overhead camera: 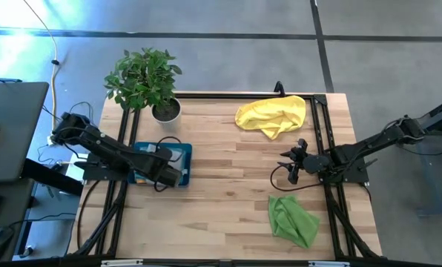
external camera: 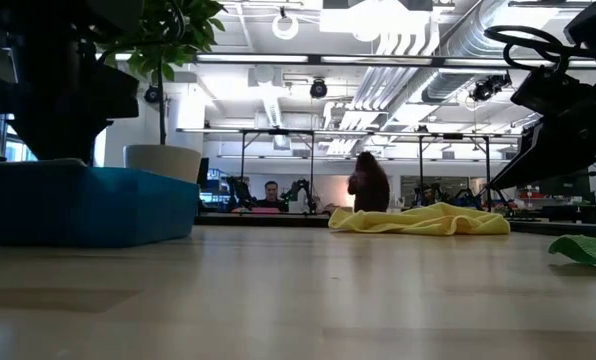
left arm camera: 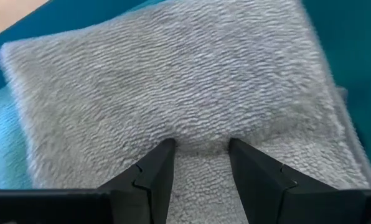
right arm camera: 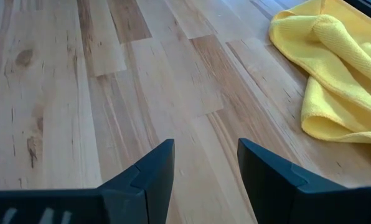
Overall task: Fold microfiber towels
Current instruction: Stack the gray microfiber towel on top of the blue microfiber towel in the blue bin, then fold the green towel on the table
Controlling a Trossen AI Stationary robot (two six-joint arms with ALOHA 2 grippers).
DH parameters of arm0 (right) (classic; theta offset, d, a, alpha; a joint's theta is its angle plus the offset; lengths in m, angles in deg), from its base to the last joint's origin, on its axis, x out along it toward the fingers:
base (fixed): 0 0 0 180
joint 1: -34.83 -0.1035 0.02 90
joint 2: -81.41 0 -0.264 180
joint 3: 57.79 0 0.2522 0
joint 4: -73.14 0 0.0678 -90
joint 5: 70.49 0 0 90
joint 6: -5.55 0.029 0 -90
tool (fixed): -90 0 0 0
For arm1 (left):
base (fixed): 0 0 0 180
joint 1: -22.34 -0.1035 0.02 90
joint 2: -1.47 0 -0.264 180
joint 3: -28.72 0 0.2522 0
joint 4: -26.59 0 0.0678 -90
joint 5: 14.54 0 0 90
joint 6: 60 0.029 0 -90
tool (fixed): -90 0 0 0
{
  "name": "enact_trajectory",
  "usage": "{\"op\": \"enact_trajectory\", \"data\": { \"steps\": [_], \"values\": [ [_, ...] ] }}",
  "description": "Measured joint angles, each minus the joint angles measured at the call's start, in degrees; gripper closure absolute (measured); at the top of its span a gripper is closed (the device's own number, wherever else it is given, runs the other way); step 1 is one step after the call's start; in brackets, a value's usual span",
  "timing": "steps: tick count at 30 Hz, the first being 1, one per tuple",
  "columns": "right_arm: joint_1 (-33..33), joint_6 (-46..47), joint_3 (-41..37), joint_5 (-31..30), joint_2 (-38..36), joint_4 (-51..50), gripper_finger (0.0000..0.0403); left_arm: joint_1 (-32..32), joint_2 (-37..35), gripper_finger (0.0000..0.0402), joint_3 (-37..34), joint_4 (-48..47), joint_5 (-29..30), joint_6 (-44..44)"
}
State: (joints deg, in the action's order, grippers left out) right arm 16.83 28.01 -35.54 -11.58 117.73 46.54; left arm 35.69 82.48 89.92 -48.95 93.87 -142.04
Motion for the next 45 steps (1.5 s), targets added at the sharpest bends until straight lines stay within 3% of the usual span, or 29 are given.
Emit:
{"op": "enact_trajectory", "data": {
  "steps": [6, 14, 19, 25, 32, 38, 45],
  "values": [
    [0.0, 0.0, 0.0, 0.0, 0.0, -0.05, 0.0233, 0.06, -0.38, 0.0255, 2.04, 0.64, 1.06, 2.94],
    [0.0, 0.0, 0.0, 0.0, 0.0, -0.23, 0.0233, 1.62, -0.41, 0.0255, 12.46, 0.05, 15.74, 8.32],
    [0.0, 0.0, 0.0, 0.0, 0.0, -0.24, 0.0233, 3.13, -0.44, 0.0255, 14.94, 11.11, 22.02, 13.6],
    [0.0, 0.0, 0.0, 0.0, 0.0, -0.24, 0.0233, 5.61, 0.02, 0.0255, 14.97, 30.69, 22.43, 29.21],
    [0.0, 0.34, 0.0, -0.09, 0.0, 0.25, 0.0233, 8.83, 0.11, 0.0255, 14.95, 44.53, 23.13, 41.2],
    [0.0, 17.03, 0.0, -1.14, 0.0, 12.31, 0.0233, 10.05, 0.11, 0.0255, 14.95, 49.22, 26.71, 47.03],
    [0.0, 16.03, 0.0, -4.33, 0.02, 26.57, 0.0233, 8.98, 0.11, 0.0255, 14.95, 49.21, 27.74, 47.34]
  ]
}}
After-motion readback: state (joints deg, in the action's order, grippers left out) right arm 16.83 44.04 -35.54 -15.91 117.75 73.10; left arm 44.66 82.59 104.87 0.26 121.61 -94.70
